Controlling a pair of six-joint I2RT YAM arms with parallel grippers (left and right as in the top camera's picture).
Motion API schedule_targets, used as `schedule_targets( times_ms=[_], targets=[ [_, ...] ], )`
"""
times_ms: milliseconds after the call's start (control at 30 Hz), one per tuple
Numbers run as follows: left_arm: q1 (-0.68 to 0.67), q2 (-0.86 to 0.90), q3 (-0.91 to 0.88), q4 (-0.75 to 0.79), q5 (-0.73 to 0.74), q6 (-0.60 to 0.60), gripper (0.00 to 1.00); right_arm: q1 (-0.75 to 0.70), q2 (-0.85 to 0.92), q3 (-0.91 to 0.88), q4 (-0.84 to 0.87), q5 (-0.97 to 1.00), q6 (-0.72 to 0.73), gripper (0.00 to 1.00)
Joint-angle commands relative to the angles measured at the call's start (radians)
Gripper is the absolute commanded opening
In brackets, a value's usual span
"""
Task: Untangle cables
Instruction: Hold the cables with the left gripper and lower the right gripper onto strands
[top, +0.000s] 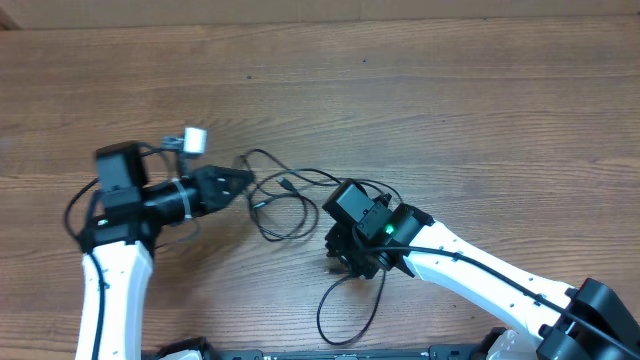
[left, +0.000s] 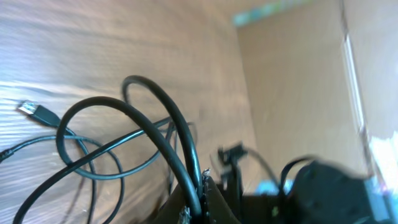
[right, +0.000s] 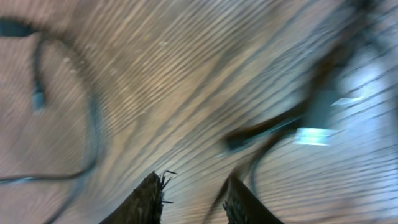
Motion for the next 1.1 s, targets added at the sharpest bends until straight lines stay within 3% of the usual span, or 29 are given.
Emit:
schedule_targets(
  times_ms=[0, 67, 233, 333, 467, 533, 567, 600, 633, 833, 900, 1067],
  targets=[
    [0.099, -0.016, 0.024, 0.007, 0.143, -0.015, 0.04, -0.005, 0.009, -0.005, 0.001, 0.027, -0.068, 0.31],
    [0.132, -0.016, 0.024, 0.006, 0.157, -0.013, 0.04, -0.005, 0.009, -0.005, 0.003, 0.029, -0.084, 0.33],
    [0.135, -0.016, 0.024, -0.004, 0.163, 0.02, 0.04, -0.005, 0.009, -0.004, 0.029, 0.057, -0.224, 0.55],
    [0.11, -0.016, 0.024, -0.035, 0.161, 0.101, 0.04, -0.01, 0.009, -0.004, 0.044, 0.064, -0.277, 0.7],
    [0.088, -0.016, 0.024, -0.122, 0.056, 0.162, 0.11, -0.05, 0.009, -0.004, 0.069, 0.059, -0.327, 0.77],
    [0.081, -0.016, 0.024, -0.179, -0.063, 0.158, 0.34, -0.074, 0.009, -0.004, 0.078, 0.05, -0.39, 0.81],
    [0.078, -0.016, 0.024, -0.206, -0.124, 0.158, 0.57, -0.085, 0.009, -0.004, 0.076, 0.044, -0.411, 0.82],
    [0.076, -0.015, 0.024, -0.235, -0.189, 0.151, 0.88, -0.095, 0.009, -0.004, 0.073, 0.039, -0.429, 0.84],
    [0.073, -0.015, 0.024, -0.257, -0.245, 0.144, 0.99, -0.101, 0.009, -0.004, 0.069, 0.037, -0.436, 0.86],
    [0.052, -0.015, 0.021, -0.391, -0.676, -0.019, 1.0, -0.106, 0.009, -0.005, 0.058, 0.03, -0.457, 0.98],
    [0.051, -0.015, 0.018, -0.429, -0.712, -0.095, 1.0, -0.106, 0.009, -0.005, 0.065, 0.03, -0.502, 1.0],
    [0.048, -0.015, 0.014, -0.45, -0.694, -0.132, 1.0, -0.106, 0.009, -0.005, 0.139, 0.031, -0.734, 0.98]
  ],
)
